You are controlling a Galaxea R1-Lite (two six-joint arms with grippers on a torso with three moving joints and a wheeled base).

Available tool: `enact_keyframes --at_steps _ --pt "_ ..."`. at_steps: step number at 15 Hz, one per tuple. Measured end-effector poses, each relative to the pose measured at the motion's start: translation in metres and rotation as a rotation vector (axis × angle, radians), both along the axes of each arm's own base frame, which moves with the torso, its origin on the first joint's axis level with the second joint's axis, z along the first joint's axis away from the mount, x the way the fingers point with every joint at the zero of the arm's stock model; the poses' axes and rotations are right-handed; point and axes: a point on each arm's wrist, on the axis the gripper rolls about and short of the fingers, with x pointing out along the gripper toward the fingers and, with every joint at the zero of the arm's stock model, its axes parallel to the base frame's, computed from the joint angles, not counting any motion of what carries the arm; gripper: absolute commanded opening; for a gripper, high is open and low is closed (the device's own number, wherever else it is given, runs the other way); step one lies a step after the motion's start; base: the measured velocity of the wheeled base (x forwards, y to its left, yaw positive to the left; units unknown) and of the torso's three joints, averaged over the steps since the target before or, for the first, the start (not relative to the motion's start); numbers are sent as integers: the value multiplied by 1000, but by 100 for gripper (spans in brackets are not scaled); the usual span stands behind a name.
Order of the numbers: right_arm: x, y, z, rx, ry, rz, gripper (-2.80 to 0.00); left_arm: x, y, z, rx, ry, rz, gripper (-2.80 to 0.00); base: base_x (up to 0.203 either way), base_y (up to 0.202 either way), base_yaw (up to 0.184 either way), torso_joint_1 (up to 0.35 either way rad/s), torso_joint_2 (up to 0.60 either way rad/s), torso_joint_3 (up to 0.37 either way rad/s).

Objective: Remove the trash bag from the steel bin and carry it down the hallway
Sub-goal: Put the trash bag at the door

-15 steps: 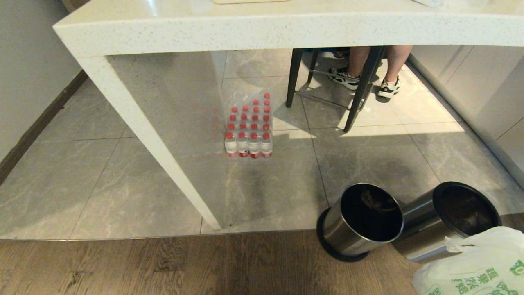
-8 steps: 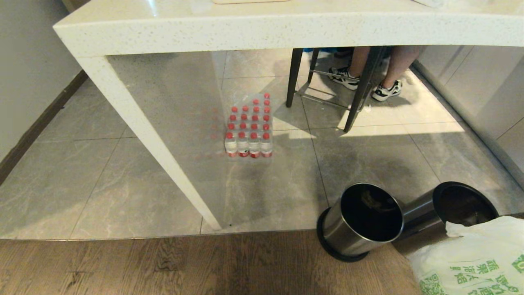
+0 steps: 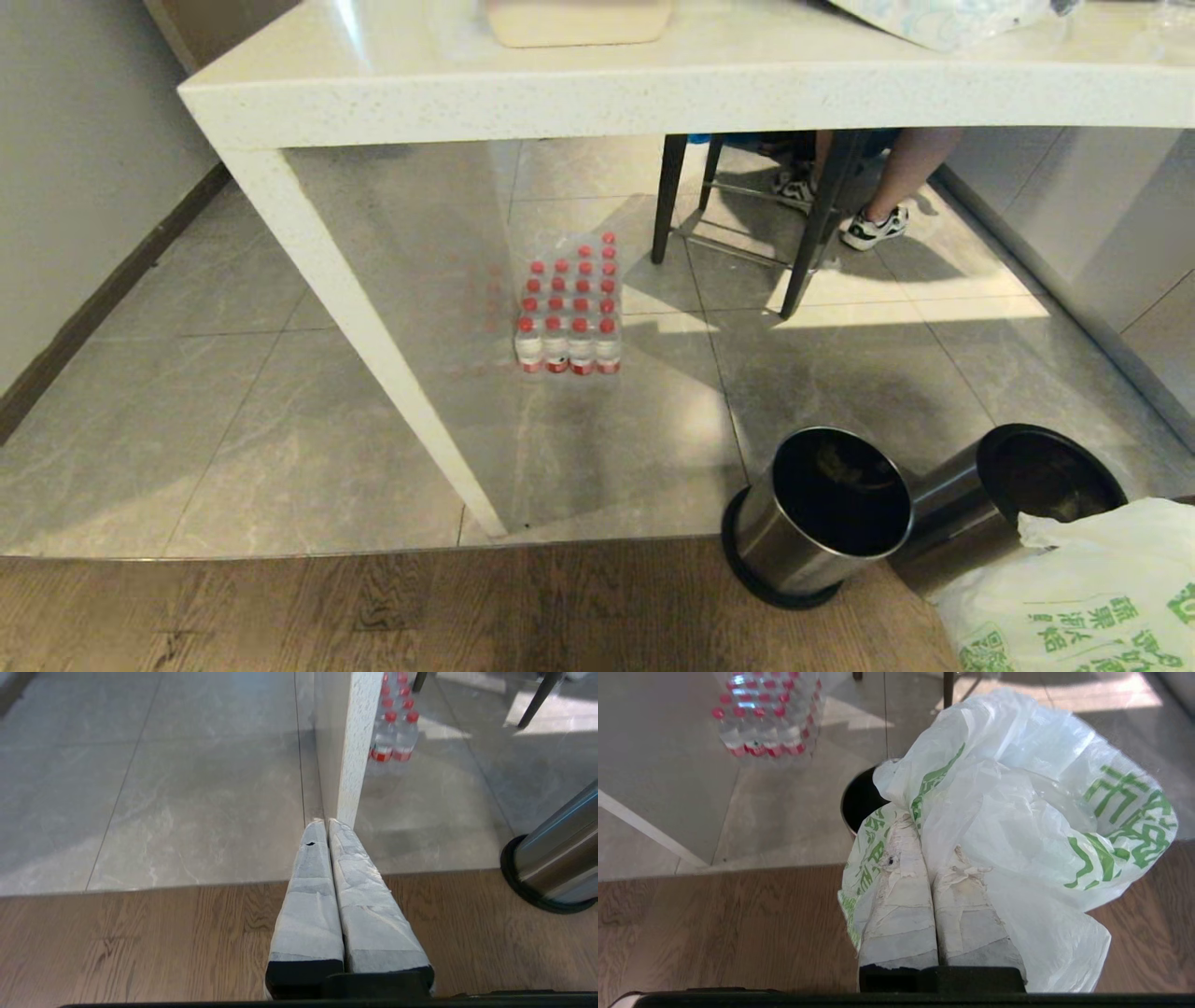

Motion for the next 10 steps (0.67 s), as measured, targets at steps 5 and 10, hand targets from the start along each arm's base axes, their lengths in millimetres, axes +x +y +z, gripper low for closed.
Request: enact_keyframes --at_steps 5,10 --pt "0 0 0 0 0 0 -280 0 0 0 0 0 0 -280 0 0 0 3 1 198" --pt "0 0 0 0 0 0 -280 0 0 0 0 0 0 -280 0 0 0 3 4 202"
